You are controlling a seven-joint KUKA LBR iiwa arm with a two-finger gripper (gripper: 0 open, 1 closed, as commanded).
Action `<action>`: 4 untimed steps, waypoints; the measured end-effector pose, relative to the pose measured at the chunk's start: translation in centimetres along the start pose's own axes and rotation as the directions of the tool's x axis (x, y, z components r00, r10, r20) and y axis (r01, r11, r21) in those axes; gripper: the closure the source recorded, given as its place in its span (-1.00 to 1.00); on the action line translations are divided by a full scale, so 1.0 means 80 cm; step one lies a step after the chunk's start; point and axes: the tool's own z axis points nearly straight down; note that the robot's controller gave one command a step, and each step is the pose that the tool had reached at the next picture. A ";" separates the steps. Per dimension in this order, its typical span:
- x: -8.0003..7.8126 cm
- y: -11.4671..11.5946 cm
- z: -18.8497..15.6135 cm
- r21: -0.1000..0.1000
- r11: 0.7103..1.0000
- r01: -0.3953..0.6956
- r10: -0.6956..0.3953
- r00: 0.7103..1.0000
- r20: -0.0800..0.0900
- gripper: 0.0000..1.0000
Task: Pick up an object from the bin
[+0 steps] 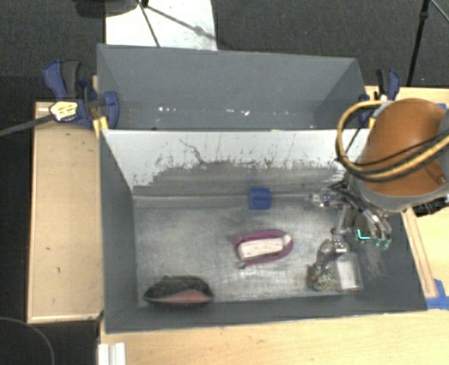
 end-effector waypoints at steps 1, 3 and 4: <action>-0.056 0.047 0.117 0.003 0.983 0.182 -0.182 0.983 0.004 -1.00; -0.055 0.048 0.119 0.002 0.983 0.186 -0.186 0.983 0.006 -1.00; -0.080 0.138 0.114 0.001 1.000 0.009 -0.009 1.000 0.005 -1.00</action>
Offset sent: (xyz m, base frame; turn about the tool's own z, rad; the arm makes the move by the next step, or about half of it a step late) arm 0.0434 0.0389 -0.0978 -0.1860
